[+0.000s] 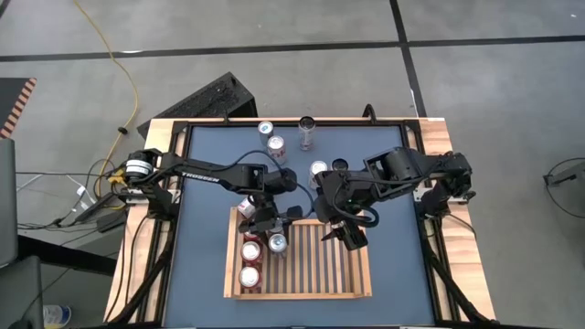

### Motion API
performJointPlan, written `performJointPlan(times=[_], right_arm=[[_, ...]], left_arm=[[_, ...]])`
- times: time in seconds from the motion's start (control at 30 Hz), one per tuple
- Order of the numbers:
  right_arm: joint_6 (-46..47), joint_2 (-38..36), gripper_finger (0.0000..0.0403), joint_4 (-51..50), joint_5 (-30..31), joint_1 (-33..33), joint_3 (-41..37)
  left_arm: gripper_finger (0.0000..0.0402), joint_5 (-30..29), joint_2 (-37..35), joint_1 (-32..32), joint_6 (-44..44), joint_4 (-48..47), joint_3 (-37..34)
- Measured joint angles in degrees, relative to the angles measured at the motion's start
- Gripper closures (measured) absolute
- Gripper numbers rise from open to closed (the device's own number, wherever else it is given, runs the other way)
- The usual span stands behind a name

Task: Place canned beverage on shelf
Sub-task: Put the left blue soda can on the shelf aligned with the other blue soda can

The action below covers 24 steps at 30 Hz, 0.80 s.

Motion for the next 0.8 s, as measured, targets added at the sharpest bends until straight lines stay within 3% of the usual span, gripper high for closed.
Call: performJointPlan(times=[0.8], right_arm=[[0.0, 0.0, 0.0094, 0.0, 0.0, 0.0, 0.0]], left_arm=[[0.0161, -1.0, 0.0, 0.0, 1.0, -2.0, -0.1]])
